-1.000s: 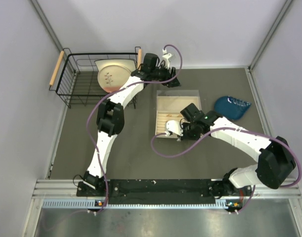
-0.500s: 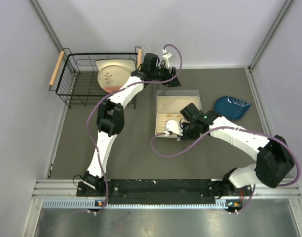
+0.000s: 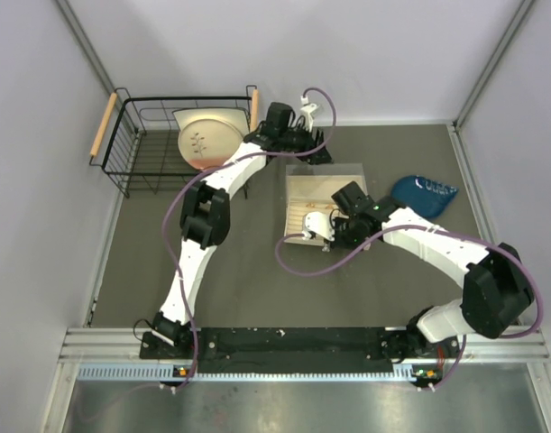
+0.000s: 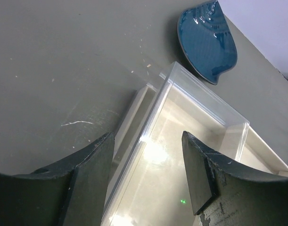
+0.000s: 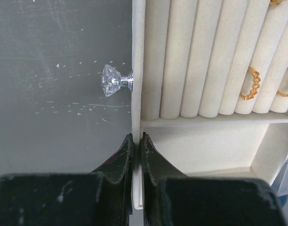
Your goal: Organize the mixed jewelry
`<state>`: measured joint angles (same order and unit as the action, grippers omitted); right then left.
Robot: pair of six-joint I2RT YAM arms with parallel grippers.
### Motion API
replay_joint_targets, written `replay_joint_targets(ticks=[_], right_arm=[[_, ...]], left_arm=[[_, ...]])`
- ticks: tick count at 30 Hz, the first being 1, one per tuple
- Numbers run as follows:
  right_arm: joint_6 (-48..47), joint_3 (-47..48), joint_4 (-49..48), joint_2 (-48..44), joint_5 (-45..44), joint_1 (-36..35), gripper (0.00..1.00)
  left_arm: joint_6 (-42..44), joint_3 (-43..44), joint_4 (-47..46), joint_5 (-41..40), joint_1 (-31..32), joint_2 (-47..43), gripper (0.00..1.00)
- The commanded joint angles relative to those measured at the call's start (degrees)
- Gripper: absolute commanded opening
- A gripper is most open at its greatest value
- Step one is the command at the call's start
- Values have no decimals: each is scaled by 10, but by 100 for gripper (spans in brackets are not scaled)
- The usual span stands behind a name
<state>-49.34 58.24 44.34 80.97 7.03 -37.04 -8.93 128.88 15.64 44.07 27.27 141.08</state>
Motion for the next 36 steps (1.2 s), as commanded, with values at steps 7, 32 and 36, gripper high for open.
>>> replay_joint_targets(ticks=[7, 32, 36], right_arm=[[-8, 39, -31, -1, 16, 6, 0], [-22, 56, -30, -2, -46, -23, 0], [-26, 58, -31, 2, -48, -23, 0]], left_arm=[[1, -2, -23, 15, 13, 7, 65], [1, -6, -17, 29, 24, 21, 65], [1, -6, -15, 31, 24, 21, 65]])
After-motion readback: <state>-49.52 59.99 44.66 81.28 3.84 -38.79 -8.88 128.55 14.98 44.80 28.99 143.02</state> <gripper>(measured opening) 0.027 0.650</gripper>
